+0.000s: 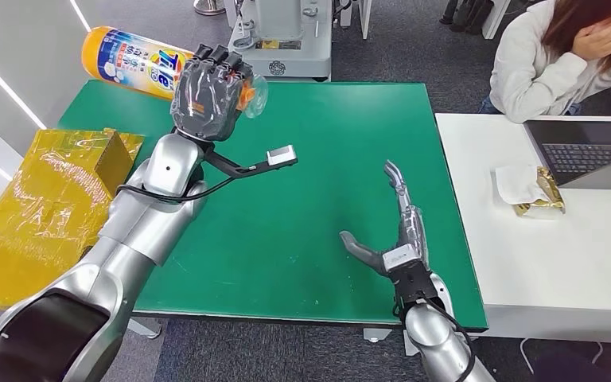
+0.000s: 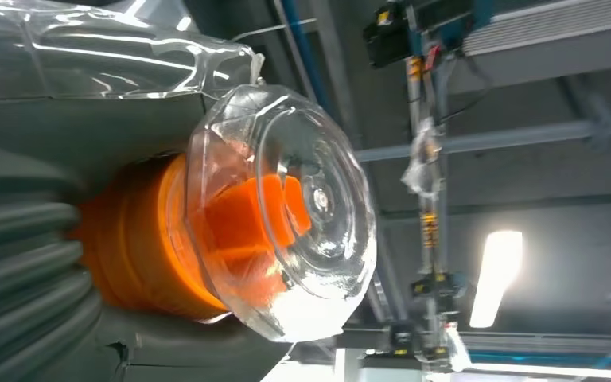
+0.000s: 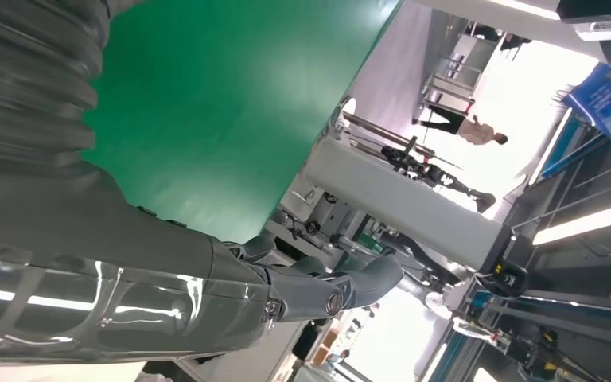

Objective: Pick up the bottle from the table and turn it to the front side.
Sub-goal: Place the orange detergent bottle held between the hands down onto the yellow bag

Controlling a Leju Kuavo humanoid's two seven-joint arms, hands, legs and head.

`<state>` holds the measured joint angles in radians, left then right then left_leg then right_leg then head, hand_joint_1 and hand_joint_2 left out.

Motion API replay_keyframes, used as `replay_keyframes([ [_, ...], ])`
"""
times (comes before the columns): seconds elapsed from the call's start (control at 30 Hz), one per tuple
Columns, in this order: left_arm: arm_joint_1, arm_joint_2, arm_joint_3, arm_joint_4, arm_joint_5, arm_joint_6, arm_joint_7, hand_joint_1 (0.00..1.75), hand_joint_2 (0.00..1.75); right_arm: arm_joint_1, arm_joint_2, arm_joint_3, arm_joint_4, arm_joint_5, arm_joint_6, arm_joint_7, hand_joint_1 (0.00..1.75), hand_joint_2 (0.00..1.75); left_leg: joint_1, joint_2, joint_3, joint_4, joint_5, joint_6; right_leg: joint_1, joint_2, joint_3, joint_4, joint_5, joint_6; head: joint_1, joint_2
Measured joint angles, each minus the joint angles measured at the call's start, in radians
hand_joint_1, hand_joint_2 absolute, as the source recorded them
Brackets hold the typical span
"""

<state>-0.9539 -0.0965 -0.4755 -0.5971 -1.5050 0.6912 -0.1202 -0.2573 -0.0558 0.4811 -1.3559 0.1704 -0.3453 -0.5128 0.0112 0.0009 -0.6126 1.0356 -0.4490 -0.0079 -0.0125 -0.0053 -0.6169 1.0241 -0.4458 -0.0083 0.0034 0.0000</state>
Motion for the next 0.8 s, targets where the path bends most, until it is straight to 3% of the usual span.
replay_keyframes([
  [0.4, -0.009, 0.141, 0.03, 0.046, -0.008, 0.0, 0.093, 1.75, 1.75, 0.069, -0.034, -0.024, -0.086, -0.002, -0.006, 0.009, 0.0, 1.75, 0.0, 0.001, 0.0, -0.001, 0.0, 0.0, 0.0, 0.001, 0.0, 0.0, 0.0, 0.0, 0.0, 0.0],
  [0.8, 0.001, 0.202, 0.029, 0.067, -0.008, 0.0, 0.097, 1.73, 1.75, 0.077, -0.036, -0.032, -0.114, -0.004, -0.002, 0.017, 0.0, 1.75, 0.0, 0.001, 0.0, -0.001, 0.0, 0.0, 0.0, 0.001, 0.0, 0.0, 0.0, 0.0, 0.0, 0.0],
])
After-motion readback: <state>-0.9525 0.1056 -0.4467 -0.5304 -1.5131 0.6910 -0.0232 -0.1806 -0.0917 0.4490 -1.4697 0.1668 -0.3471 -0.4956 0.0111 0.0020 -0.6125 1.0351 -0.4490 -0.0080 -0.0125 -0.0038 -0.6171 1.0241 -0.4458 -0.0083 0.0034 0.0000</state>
